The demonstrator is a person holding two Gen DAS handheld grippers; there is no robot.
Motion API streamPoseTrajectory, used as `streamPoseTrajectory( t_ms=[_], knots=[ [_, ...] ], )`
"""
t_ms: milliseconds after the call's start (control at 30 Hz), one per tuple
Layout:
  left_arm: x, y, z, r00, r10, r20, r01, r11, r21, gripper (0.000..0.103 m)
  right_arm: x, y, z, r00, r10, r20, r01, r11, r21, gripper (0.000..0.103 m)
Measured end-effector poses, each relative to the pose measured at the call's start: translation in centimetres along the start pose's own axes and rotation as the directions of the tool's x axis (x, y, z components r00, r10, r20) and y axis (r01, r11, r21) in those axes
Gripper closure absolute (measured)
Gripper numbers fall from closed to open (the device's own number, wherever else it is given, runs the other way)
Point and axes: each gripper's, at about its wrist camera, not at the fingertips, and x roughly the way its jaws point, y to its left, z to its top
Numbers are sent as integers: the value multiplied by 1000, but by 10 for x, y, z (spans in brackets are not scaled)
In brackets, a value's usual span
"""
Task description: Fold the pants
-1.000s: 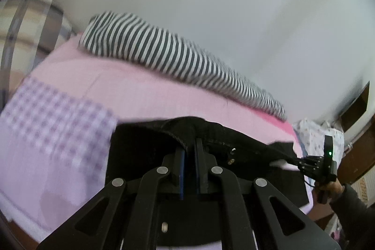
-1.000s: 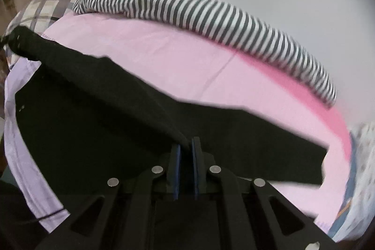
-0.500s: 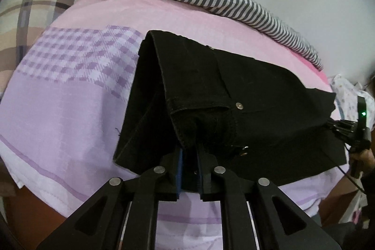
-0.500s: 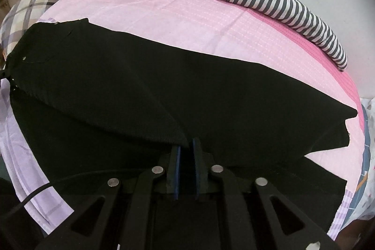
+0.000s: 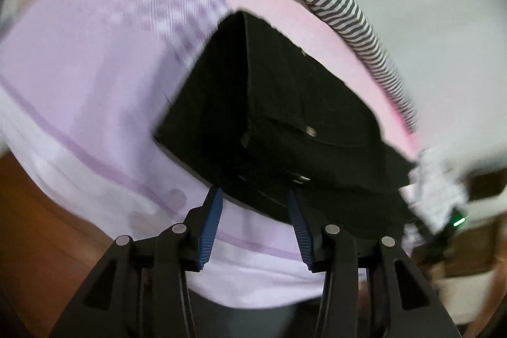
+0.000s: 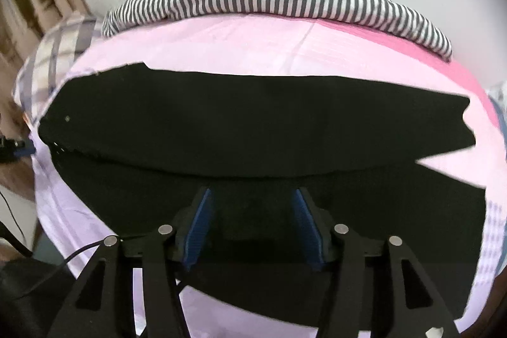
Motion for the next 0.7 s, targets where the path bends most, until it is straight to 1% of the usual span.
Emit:
streamPoseTrajectory(
  t_ms=[67,100,167,200,233,267,367,467,533,600,700],
  knots=[
    [7,4,0,997,-78,-25,75,992,-98,57,0,1,-4,1000,22,4,-22,999,26,51],
    [10,8,0,993,-114,-41,106,981,-159,57,0,1,-6,1000,26,4,-26,999,33,51],
    [13,12,2,988,-156,-16,148,961,-234,55,2,1,-9,999,35,1,-35,998,46,51],
    [13,13,3,987,-158,8,154,953,-262,49,2,1,-10,999,37,0,-36,998,52,51],
    [12,14,4,989,-145,28,147,948,-281,41,3,0,-11,999,38,0,-38,998,60,51],
    [11,14,5,990,-132,48,140,944,-300,39,3,-2,-12,999,43,1,-43,997,71,51],
    [11,15,11,987,-136,84,156,926,-343,37,3,-6,-15,999,40,9,-40,995,90,51],
    [16,12,16,989,-115,95,141,924,-355,37,6,-9,-16,999,47,11,-48,992,115,51],
    [20,11,17,991,-105,87,129,922,-364,37,8,-11,-16,999,50,13,-51,990,129,51],
    [24,14,17,992,-94,86,120,914,-387,37,9,-13,-18,998,53,12,-55,989,140,51],
    [27,20,12,990,-106,95,137,894,-426,37,10,-13,-18,998,56,10,-57,988,144,51]
  ],
)
